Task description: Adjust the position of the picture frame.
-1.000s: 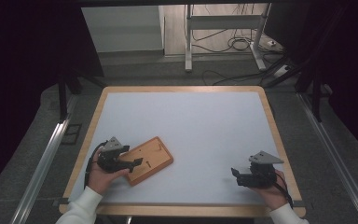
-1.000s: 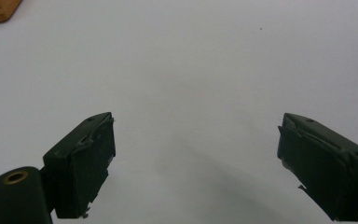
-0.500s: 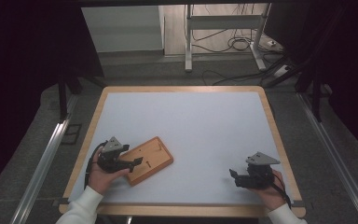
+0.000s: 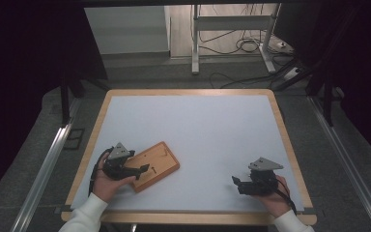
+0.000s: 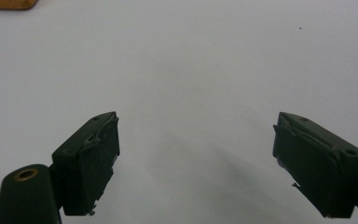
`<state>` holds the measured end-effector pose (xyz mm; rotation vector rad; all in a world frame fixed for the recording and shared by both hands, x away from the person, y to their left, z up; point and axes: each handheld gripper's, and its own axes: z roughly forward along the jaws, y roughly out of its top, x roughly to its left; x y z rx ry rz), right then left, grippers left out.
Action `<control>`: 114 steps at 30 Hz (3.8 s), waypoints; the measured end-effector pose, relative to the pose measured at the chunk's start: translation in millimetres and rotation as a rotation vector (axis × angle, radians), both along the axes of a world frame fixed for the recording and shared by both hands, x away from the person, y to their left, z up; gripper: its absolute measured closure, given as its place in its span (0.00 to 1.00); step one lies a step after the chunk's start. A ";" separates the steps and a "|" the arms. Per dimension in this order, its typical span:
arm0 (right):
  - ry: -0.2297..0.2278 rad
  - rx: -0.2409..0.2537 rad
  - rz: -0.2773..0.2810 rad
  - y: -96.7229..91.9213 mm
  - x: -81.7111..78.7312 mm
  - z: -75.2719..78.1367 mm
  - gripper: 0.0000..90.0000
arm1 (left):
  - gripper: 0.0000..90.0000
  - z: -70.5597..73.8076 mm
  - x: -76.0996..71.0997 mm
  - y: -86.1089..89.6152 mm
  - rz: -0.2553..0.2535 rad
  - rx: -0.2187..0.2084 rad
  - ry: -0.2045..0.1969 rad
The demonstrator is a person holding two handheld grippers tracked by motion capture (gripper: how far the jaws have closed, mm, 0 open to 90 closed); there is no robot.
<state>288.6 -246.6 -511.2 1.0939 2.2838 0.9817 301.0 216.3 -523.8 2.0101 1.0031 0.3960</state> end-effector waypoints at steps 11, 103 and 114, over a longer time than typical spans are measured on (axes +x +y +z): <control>-0.009 0.007 0.020 20.4 4.1 5.2 0.18 | 0.19 1.2 -4.4 2.8 0.004 -0.028 -0.010; 0.052 0.095 0.261 234.7 81.7 -11.7 0.94 | 0.21 -0.5 -2.7 9.3 0.009 -0.026 0.004; 0.081 0.147 0.256 230.7 83.6 -12.3 0.94 | 0.21 0.2 -3.2 9.8 0.011 -0.027 -0.004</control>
